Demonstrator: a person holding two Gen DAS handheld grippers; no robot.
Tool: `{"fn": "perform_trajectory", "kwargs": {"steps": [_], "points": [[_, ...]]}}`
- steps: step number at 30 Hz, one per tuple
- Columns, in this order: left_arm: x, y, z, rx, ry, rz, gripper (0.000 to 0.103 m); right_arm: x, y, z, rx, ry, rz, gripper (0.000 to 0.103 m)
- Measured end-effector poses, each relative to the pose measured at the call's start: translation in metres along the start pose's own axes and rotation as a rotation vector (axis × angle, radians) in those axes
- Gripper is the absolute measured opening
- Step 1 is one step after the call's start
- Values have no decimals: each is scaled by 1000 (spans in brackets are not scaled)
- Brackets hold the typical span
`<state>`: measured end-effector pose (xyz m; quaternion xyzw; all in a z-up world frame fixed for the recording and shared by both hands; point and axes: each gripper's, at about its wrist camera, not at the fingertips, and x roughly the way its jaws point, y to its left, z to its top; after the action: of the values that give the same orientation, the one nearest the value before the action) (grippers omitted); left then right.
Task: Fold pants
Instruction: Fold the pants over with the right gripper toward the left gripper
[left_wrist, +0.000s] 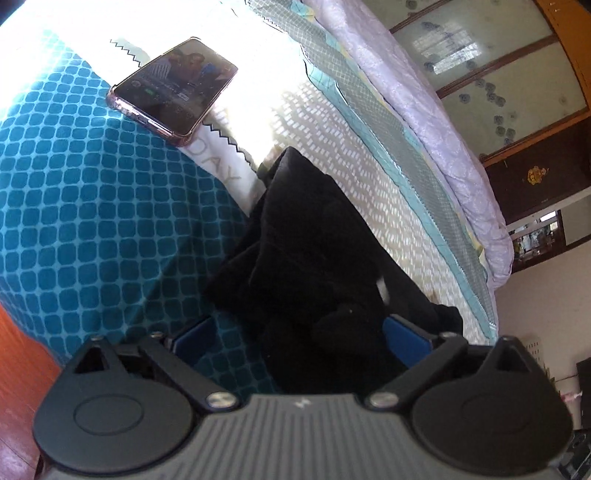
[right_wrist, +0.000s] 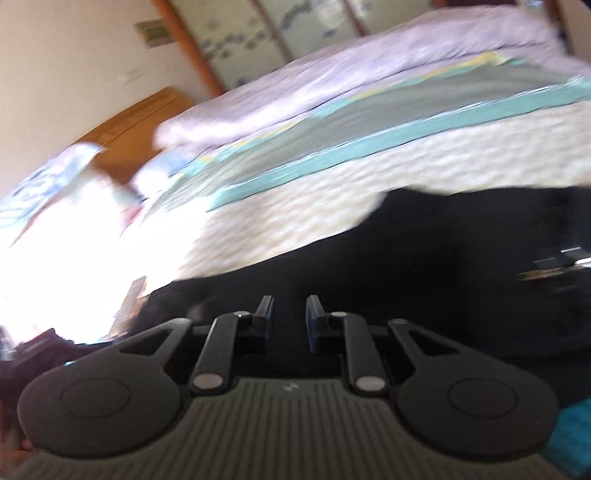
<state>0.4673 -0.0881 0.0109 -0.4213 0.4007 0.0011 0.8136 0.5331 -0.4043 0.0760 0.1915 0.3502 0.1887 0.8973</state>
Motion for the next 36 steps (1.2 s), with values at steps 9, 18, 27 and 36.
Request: {"fn": "perform_trajectory", "kwargs": {"steps": [9,18,27,36], "points": [[3,-9,2,67,-39,-25,38,93,45,-35,84,217,114,17],[-13,-137,-44,631,-155,-32,37,70,19,-20,279,191,140,21],[58,-212,-169,1202,9,-24,49,-74,-64,-14,299,-162,-166,22],[2,-204,-175,1204,-52,-86,85,-71,-74,-18,304,-168,-120,36]]}}
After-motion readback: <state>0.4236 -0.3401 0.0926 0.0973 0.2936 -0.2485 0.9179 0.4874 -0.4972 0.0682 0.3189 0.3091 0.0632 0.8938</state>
